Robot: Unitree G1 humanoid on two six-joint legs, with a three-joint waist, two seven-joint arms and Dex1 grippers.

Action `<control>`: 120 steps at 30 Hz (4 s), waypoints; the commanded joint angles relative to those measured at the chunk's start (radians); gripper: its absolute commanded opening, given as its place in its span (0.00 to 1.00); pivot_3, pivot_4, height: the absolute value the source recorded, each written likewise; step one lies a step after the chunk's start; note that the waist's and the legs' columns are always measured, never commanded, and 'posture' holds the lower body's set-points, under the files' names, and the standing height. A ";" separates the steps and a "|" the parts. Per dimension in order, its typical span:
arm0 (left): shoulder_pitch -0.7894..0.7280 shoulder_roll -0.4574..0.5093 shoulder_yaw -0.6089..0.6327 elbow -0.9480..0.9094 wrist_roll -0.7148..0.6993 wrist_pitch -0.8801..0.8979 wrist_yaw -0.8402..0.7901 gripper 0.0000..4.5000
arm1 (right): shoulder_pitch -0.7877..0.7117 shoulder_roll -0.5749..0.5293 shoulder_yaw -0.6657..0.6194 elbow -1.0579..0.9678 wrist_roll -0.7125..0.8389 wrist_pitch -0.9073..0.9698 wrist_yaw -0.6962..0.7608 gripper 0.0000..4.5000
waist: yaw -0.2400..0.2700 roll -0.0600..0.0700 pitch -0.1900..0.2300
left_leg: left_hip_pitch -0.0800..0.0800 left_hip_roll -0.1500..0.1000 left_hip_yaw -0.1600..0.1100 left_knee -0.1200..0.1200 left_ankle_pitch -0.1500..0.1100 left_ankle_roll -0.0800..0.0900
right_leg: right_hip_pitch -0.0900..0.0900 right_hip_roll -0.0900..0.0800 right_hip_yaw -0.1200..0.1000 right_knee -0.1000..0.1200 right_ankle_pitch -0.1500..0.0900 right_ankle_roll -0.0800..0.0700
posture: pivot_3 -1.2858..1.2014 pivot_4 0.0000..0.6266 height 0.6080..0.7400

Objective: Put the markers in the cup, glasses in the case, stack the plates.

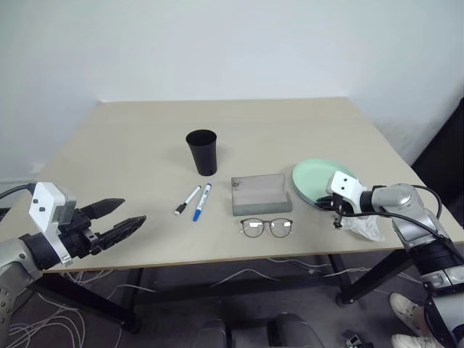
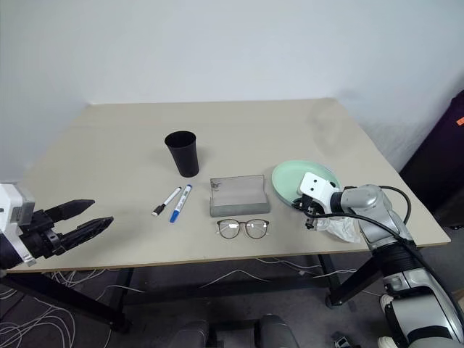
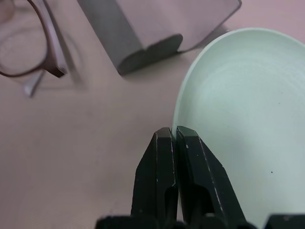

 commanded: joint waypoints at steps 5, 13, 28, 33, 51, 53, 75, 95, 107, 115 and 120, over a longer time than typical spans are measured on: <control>-0.025 0.020 0.002 -0.006 0.000 -0.016 0.000 0.81 | -0.051 -0.013 -0.006 0.016 -0.030 -0.048 -0.003 0.01 | 0.000 0.000 0.000 | 0.000 0.000 0.000 0.000 0.000 0.000 | 0.000 0.000 0.000 0.000 0.000 0.000 | 0.52 0.00 1.00; -0.032 0.019 -0.002 0.000 0.007 -0.019 0.003 0.81 | -0.062 0.000 0.003 0.034 -0.030 -0.053 0.004 0.01 | 0.000 0.000 0.000 | 0.000 0.000 0.000 0.000 0.000 0.000 | 0.000 0.000 0.000 0.000 0.000 0.000 | 0.52 0.00 1.00; -0.027 0.011 -0.005 -0.004 0.009 -0.019 0.010 0.81 | -0.068 -0.072 -0.122 -0.071 0.157 0.119 0.161 0.60 | 0.003 0.000 0.000 | 0.000 0.000 0.000 0.000 0.000 0.000 | 0.000 0.000 0.000 0.000 0.000 0.000 | 0.52 0.00 1.00; -0.015 0.010 0.001 -0.007 0.008 -0.020 0.009 0.81 | 0.041 -0.215 -0.186 -0.174 0.256 0.197 0.294 0.60 | 0.008 -0.001 0.000 | 0.000 0.000 0.000 0.000 -0.001 0.001 | 0.000 0.000 0.000 -0.002 0.000 0.000 | 0.52 0.00 1.00; -0.047 0.025 -0.030 0.023 0.016 -0.030 0.003 0.81 | 0.146 -0.250 -0.090 -0.067 0.045 0.030 0.116 0.60 | 0.000 -0.001 0.000 | 0.000 0.000 0.001 0.001 -0.001 0.001 | 0.000 -0.001 0.000 -0.001 0.000 0.000 | 0.52 0.00 1.00; -0.043 0.024 -0.028 0.021 0.014 -0.029 0.005 0.81 | 0.135 -0.235 -0.076 -0.025 0.021 0.000 0.095 0.60 | 0.000 -0.001 0.000 | 0.000 0.000 0.001 0.001 -0.001 0.001 | 0.000 0.000 0.000 -0.001 0.000 0.000 | 0.52 0.00 1.00; -0.017 0.017 -0.014 0.005 0.008 -0.027 0.031 0.81 | 0.072 -0.181 -0.016 0.107 -0.039 -0.069 0.119 0.00 | 0.000 -0.001 0.000 | 0.001 0.000 0.001 0.001 -0.001 0.001 | 0.001 0.000 0.000 -0.001 0.000 0.000 | 0.52 0.00 1.00; -0.035 0.030 -0.026 0.030 0.023 -0.040 0.038 0.81 | -0.250 -0.162 -0.149 0.146 0.134 -0.083 0.234 0.00 | -0.004 0.000 0.000 | 0.001 0.001 0.001 0.002 -0.001 0.001 | 0.000 0.000 0.000 0.000 0.000 0.000 | 0.52 0.00 1.00; -0.003 0.020 0.008 0.007 0.022 -0.033 0.043 0.81 | -0.305 -0.029 0.013 0.424 -0.138 -0.313 -0.057 0.00 | -0.001 0.000 0.000 | -0.001 0.000 0.001 0.000 -0.001 0.001 | -0.001 0.000 0.001 0.000 0.000 0.000 | 0.52 0.00 1.00; 0.018 0.020 0.021 -0.003 0.018 -0.029 0.051 0.81 | -0.386 -0.014 0.048 0.599 -0.229 -0.425 -0.174 0.00 | -0.005 0.000 0.000 | 0.000 0.000 0.001 0.000 -0.001 0.001 | -0.001 0.000 0.001 0.000 0.000 0.000 | 0.52 0.00 1.00; 0.014 0.019 0.015 -0.001 0.019 -0.029 0.055 0.81 | -0.379 -0.009 0.052 0.603 -0.224 -0.445 -0.130 0.08 | -0.005 0.000 0.000 | 0.000 0.000 0.001 0.000 -0.001 0.001 | 0.000 0.000 0.001 0.000 0.000 0.000 | 0.52 0.00 1.00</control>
